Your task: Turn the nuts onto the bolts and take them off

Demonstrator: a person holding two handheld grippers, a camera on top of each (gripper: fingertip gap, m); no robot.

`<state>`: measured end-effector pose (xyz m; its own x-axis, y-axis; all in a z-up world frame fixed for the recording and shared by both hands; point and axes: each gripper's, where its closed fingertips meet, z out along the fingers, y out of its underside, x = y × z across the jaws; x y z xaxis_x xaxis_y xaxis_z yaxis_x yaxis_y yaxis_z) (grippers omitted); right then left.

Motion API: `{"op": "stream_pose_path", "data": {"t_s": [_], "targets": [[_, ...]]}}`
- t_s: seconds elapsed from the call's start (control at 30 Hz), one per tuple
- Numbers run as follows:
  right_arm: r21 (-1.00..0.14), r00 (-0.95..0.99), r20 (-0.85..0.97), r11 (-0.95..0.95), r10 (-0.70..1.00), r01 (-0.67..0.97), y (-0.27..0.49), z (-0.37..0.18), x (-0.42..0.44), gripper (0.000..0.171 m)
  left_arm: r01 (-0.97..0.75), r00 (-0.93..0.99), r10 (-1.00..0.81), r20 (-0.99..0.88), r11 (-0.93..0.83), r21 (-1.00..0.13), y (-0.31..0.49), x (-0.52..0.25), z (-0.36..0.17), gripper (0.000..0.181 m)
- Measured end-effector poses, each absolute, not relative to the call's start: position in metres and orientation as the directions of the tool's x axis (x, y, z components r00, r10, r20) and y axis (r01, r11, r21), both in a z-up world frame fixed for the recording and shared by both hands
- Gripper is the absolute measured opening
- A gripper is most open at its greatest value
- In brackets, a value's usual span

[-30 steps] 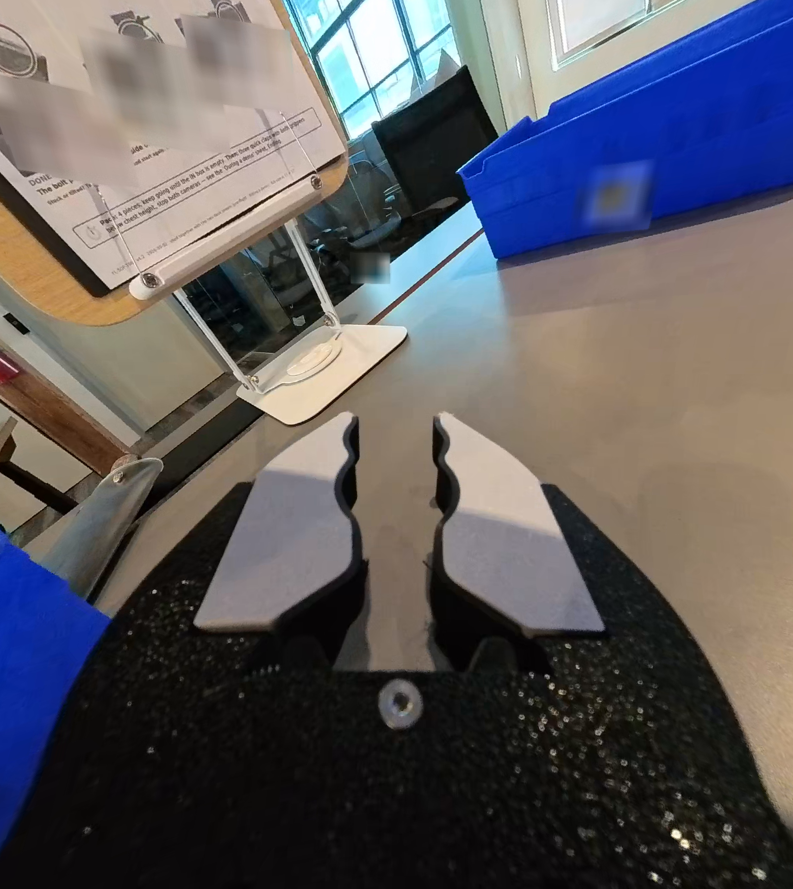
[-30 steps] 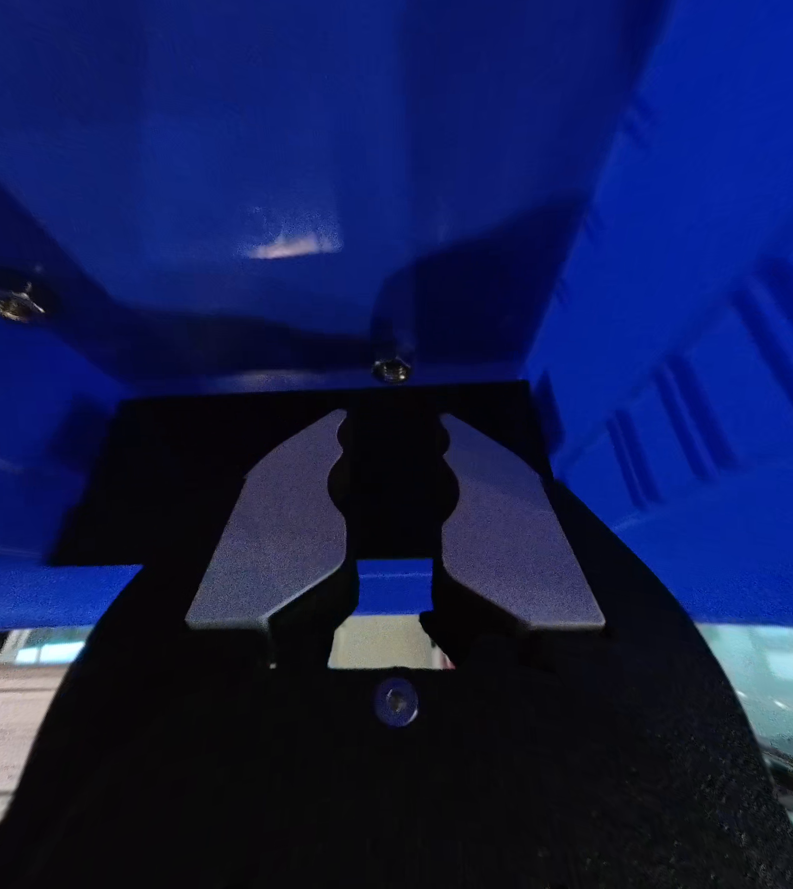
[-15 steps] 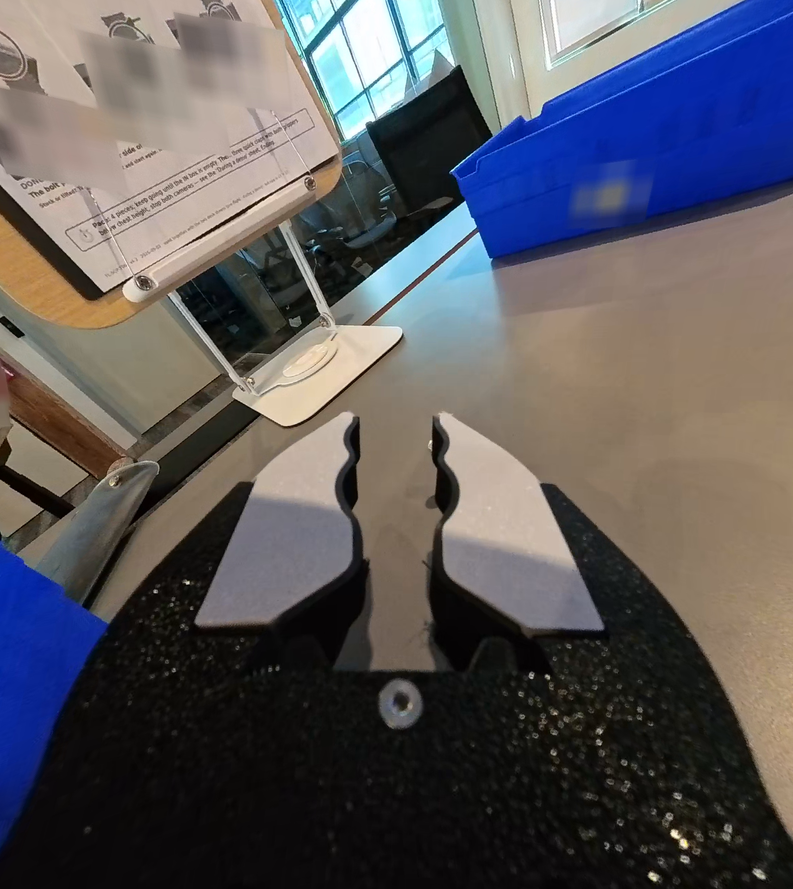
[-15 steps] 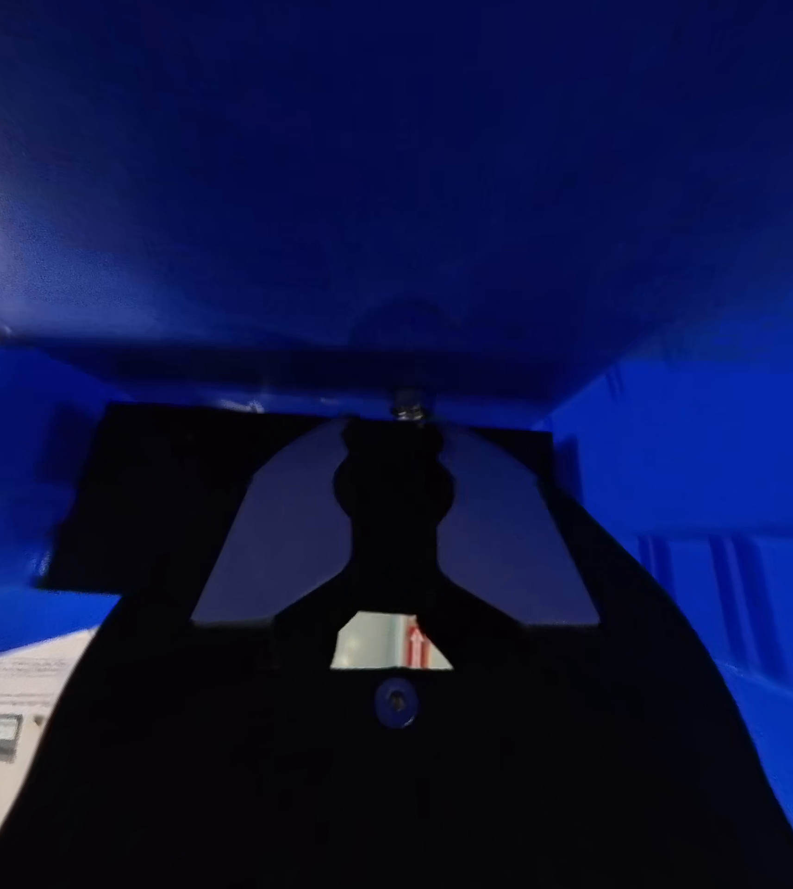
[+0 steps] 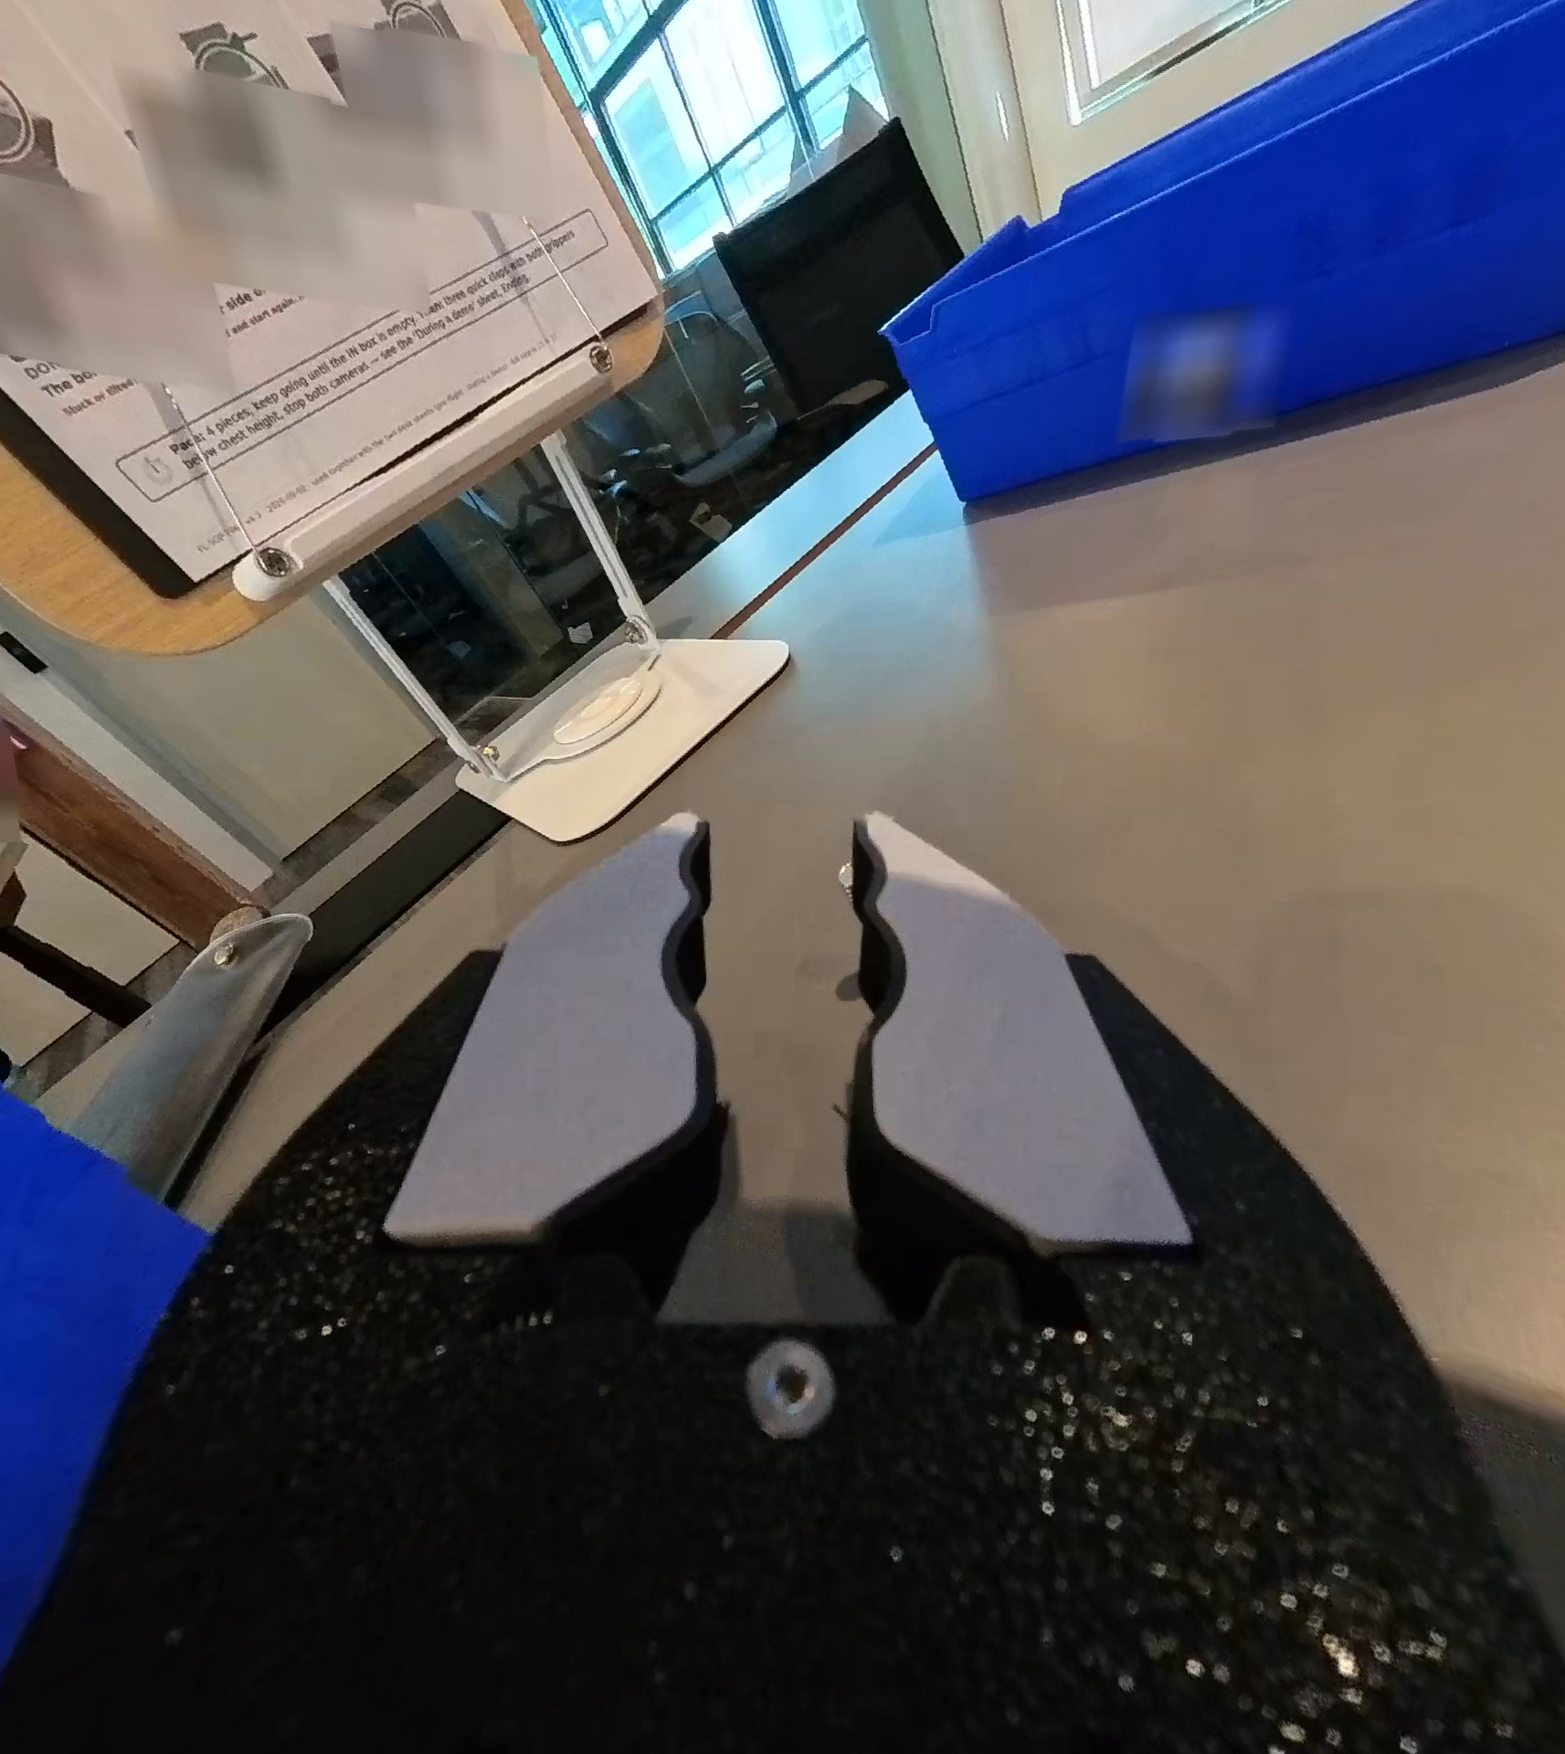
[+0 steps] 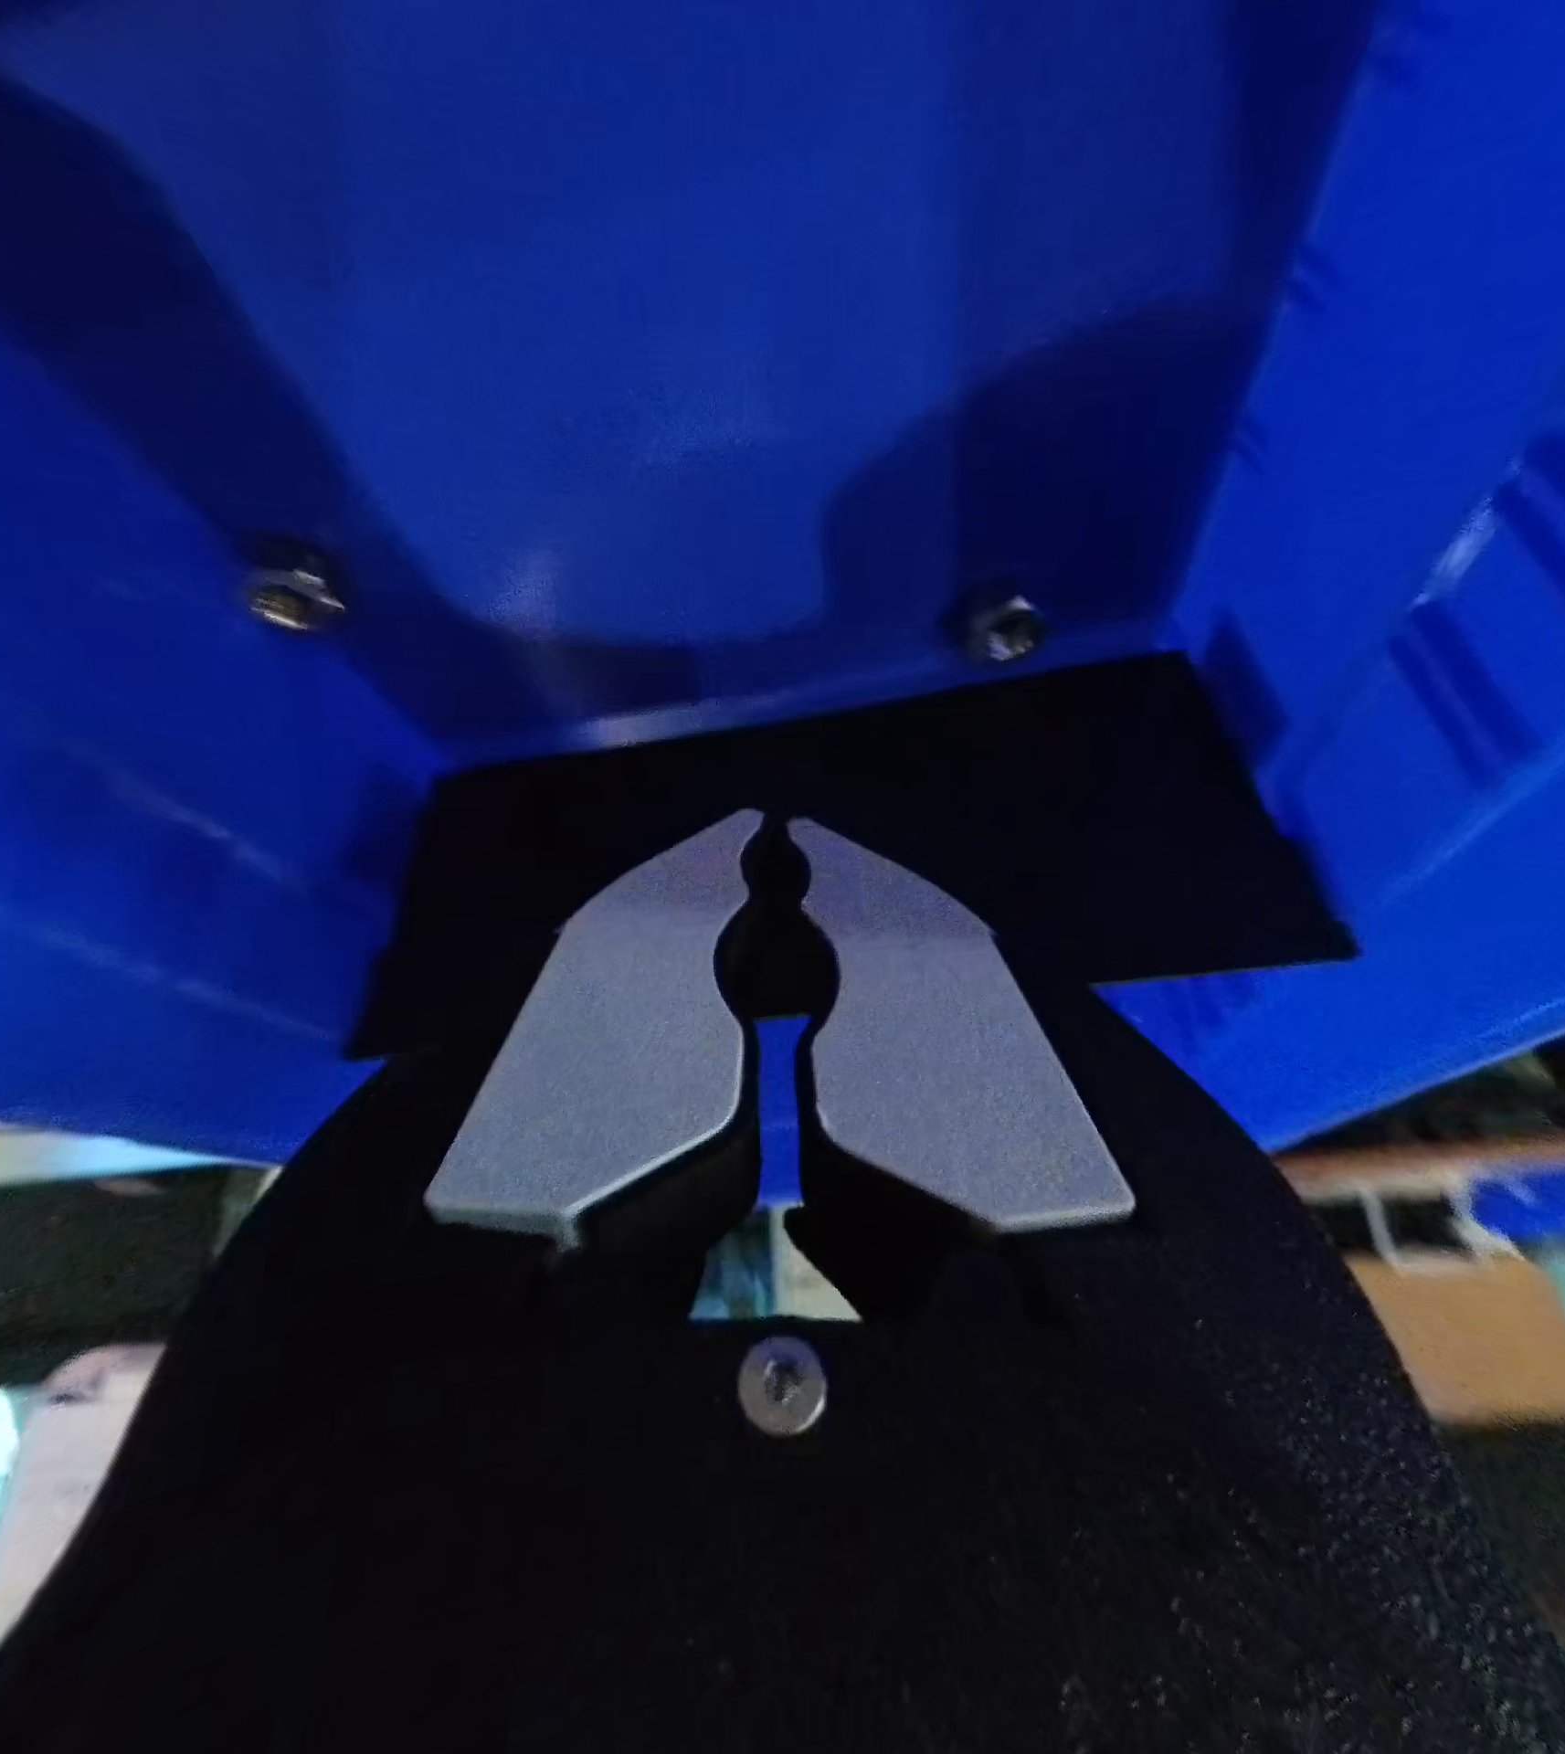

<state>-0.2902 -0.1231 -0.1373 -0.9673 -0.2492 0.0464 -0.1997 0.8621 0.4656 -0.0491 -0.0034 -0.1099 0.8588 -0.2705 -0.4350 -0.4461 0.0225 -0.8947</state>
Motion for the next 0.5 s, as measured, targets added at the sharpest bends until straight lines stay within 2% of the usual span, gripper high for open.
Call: {"op": "stream_pose_path", "data": {"t_s": [0.1,0.17,0.33,0.5], "targets": [[0.283,-0.989,-0.045,0.948,-0.142,-0.149,-0.136,-0.133,-0.261,0.013,-0.446,0.859,-0.271,-0.434,0.021,-0.895,-0.003,-0.049,-0.11,0.028],[0.219,-0.989,-0.074,0.966,-0.124,-0.138,-0.141,-0.131,-0.248,0.02,-0.448,0.857,-0.275,-0.437,0.023,-0.894,-0.003,-0.048,-0.11,0.028],[0.217,-0.988,-0.11,0.967,-0.11,-0.132,-0.137,-0.14,-0.236,0.027,-0.448,0.856,-0.277,-0.436,0.023,-0.894,-0.003,-0.048,-0.11,0.028],[0.247,-0.985,0.157,0.969,-0.068,-0.028,-0.14,-0.149,-0.284,0.028,-0.45,0.854,-0.279,-0.439,0.025,-0.892,-0.003,-0.047,-0.11,0.027]]}}
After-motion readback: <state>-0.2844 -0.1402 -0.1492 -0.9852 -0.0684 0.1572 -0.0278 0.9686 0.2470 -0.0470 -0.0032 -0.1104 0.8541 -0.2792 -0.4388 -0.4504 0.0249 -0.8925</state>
